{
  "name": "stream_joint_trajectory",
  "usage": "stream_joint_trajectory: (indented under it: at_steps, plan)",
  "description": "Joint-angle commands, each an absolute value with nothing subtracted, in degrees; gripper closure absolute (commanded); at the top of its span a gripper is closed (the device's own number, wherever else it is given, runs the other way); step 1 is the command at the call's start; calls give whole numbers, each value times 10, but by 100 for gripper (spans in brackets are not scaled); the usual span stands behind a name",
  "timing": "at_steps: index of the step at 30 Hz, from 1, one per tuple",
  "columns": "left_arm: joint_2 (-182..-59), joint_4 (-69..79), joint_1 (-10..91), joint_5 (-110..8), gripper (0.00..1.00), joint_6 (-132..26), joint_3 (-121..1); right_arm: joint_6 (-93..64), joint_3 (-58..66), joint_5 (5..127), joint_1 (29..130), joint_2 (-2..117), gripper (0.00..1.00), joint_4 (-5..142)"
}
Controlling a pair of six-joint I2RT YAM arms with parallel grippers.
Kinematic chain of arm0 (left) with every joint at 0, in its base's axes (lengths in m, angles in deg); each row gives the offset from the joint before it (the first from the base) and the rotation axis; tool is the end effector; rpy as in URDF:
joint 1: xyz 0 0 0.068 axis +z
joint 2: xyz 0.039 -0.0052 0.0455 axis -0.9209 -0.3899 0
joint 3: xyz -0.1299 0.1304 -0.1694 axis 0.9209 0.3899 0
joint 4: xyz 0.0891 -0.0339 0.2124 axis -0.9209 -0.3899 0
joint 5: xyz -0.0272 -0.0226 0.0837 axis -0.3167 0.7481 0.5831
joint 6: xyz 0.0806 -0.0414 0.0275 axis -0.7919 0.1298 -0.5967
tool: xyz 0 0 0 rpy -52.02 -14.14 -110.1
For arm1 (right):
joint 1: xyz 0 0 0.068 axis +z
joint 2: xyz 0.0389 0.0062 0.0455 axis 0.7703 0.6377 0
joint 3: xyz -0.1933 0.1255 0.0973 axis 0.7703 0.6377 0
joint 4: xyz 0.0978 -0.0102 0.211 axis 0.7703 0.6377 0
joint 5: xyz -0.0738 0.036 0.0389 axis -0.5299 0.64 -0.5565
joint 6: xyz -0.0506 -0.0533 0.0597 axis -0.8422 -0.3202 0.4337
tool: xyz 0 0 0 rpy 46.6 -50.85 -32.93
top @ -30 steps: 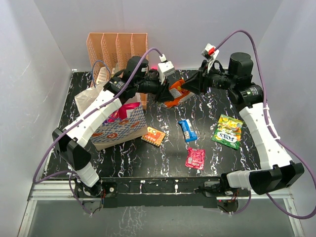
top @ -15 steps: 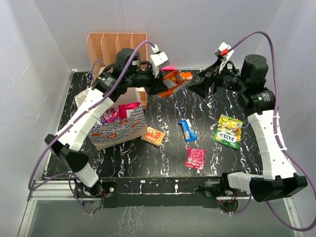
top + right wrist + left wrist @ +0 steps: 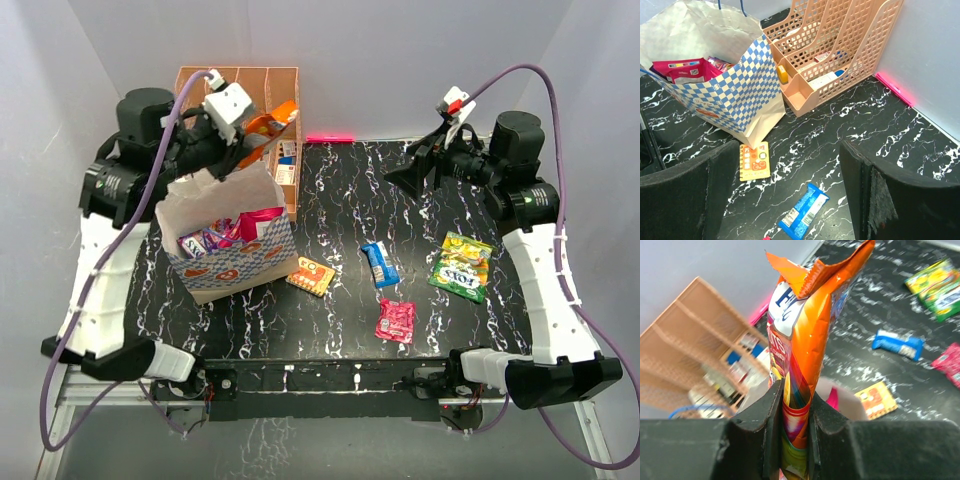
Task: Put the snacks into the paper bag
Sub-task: Place the snack in the paper bag.
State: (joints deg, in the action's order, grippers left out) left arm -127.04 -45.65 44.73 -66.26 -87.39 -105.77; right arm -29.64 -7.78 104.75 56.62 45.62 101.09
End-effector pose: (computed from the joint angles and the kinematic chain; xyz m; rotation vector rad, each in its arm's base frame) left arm 0.2414 -0.1360 0.4926 0.9508 1.5117 -0.3578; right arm 0.2410 0.0885 0.4276 -0.7753 1.6324 0.7083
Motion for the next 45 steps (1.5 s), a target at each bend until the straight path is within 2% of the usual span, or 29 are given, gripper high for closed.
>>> stream_joint_trajectory:
  at_steps: [1, 5, 14, 36, 41, 45]
  plan:
    - [-1214, -526, 459, -538, 100, -952, -1065, -301, -82, 1037, 564, 455, 16, 1002]
    - [-1189, -557, 460, -460, 100, -984, -1031, -306, -83, 1024, 564, 455, 16, 1007]
    - [-1191, -598, 460, -403, 100, -1010, -943, -314, -71, 1001, 564, 450, 16, 1010]
    - [-1253, -615, 466, -440, 99, -1012, -871, -325, -45, 998, 564, 438, 15, 1014]
    - [-1267, -606, 476, -448, 92, -1011, -862, -327, -41, 998, 564, 438, 15, 1015]
    - [-1278, -600, 482, -445, 79, -1011, -854, -330, -39, 995, 563, 437, 15, 1016]
